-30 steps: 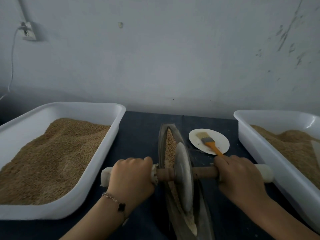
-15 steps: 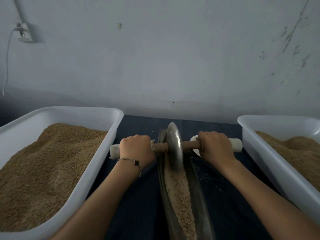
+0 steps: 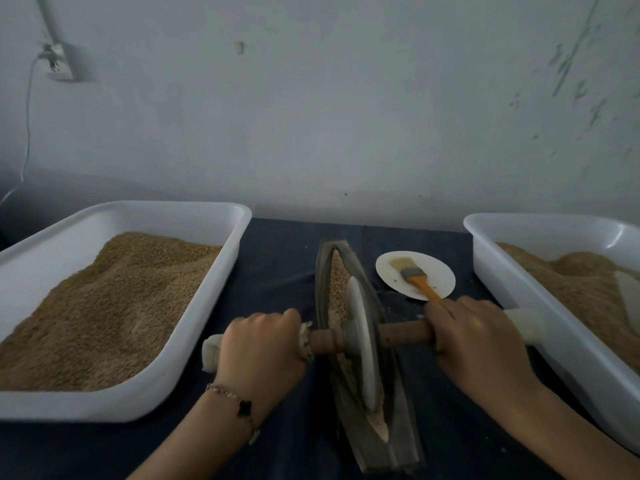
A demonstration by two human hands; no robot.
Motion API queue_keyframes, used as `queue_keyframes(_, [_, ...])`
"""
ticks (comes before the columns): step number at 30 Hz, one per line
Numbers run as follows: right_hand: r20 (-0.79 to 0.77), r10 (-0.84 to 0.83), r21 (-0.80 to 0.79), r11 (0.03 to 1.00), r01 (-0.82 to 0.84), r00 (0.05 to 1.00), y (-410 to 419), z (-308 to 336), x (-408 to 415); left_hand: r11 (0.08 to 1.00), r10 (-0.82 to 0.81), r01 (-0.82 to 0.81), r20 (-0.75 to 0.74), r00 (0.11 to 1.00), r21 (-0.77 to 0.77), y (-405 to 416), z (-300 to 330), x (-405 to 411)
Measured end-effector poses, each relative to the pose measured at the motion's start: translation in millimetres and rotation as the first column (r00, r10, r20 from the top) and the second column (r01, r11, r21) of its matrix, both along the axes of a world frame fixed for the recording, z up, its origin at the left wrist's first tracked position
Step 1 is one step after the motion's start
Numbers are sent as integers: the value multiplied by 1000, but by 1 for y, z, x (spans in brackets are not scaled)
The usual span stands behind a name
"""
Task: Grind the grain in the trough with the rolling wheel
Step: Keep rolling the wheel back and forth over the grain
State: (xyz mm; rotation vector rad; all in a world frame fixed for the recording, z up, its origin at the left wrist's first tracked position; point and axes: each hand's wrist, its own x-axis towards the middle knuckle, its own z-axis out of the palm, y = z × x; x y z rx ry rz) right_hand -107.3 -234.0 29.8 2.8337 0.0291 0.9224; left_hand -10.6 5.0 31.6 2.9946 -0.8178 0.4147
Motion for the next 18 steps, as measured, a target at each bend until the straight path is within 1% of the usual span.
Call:
queue_keyframes(5, [-36,-8,18,1000,9,999,-2,-2,0,1000,-7,7,15,1000,16,0,2,-3])
queue_keyframes(10, [-56,-75,18,997,76,996,-12,-9,40,1000,14,-15,35,999,20,-14,-1,31])
queue_keyframes(12, [-92,-122,20,992,124,988,-19,-9,64,1000,9,-9,33,999,11,-22,0,53])
queue_keyframes(16, [-219,-152,77,982,173,964,-30,2,110,1000,-1,1,13,1000,-10,-38,7,93])
queue_keyframes(18, [-232,-159,85,980,182,960,-34,6,127,999,24,-24,13,1000,-22,-44,10,109])
